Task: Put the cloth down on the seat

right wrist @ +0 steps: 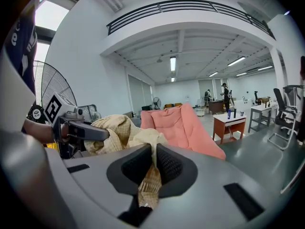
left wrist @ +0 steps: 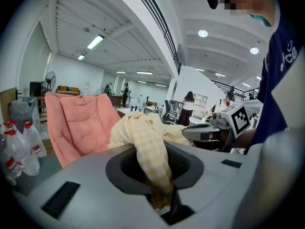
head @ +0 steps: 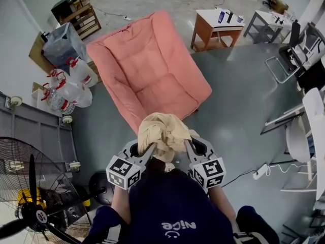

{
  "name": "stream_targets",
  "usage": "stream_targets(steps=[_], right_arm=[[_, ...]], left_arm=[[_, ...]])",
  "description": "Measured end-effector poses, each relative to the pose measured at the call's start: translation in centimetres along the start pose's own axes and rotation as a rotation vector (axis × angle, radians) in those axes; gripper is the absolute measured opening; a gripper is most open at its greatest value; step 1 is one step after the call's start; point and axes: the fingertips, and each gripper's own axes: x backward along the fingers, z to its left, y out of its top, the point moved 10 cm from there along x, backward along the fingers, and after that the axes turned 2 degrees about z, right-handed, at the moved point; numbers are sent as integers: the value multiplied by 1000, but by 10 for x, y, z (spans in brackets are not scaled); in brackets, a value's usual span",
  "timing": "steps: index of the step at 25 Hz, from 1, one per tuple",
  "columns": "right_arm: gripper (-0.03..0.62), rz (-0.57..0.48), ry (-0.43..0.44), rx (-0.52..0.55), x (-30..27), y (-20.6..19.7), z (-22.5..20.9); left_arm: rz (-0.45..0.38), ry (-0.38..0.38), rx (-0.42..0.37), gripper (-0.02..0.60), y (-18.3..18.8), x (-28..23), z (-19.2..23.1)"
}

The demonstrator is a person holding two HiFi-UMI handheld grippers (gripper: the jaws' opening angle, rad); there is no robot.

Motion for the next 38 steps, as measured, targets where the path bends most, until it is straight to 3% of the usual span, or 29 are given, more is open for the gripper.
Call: stream_targets(steps=[21,34,38], right_arm=[[58,87,-68,-9,43,-3,1],[58,73,-100,18,50,1,-3],[58,77,-98,21,54,3,-4]], left_arm=[[39,-74,21,94,-4,-12,-18],[42,-122,9,94,1,-24,-24],[19,-92,22,94,3,-22,-28]])
